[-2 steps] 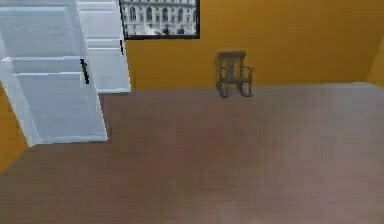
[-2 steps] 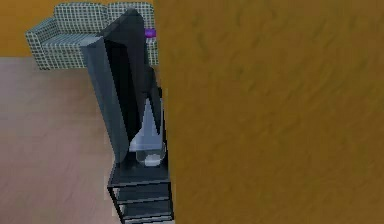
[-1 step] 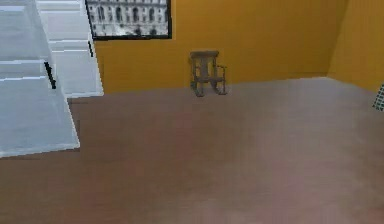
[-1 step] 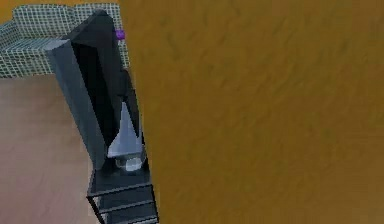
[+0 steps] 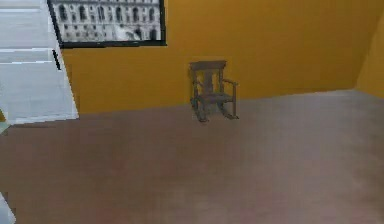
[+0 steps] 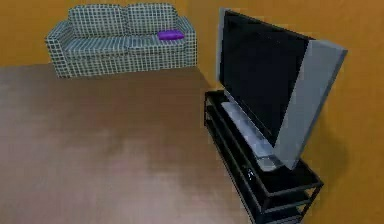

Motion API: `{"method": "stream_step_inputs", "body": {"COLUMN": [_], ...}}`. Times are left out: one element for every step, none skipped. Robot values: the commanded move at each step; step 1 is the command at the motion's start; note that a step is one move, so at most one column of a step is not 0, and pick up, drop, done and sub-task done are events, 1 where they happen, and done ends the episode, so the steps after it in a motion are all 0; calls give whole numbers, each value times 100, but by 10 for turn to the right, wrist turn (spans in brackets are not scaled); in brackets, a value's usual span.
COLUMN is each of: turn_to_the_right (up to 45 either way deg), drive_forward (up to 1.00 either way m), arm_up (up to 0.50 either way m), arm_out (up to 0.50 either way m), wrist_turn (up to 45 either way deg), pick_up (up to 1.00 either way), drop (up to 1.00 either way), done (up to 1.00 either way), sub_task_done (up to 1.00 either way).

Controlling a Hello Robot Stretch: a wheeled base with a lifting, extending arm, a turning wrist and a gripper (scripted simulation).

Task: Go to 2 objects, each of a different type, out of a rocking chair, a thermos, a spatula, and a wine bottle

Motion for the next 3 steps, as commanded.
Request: {"method": "stream_step_inputs", "body": {"turn_to_the_right": [0, 0, 120], "drive_forward": [100, 60, 0], "arm_up": [0, 0, 0], "arm_out": [0, 0, 0], "wrist_turn": [0, 0, 0], "pick_up": [0, 0, 0], "drop": [0, 0, 0], "done": [0, 0, 0], "sub_task_done": [0, 0, 0]}}
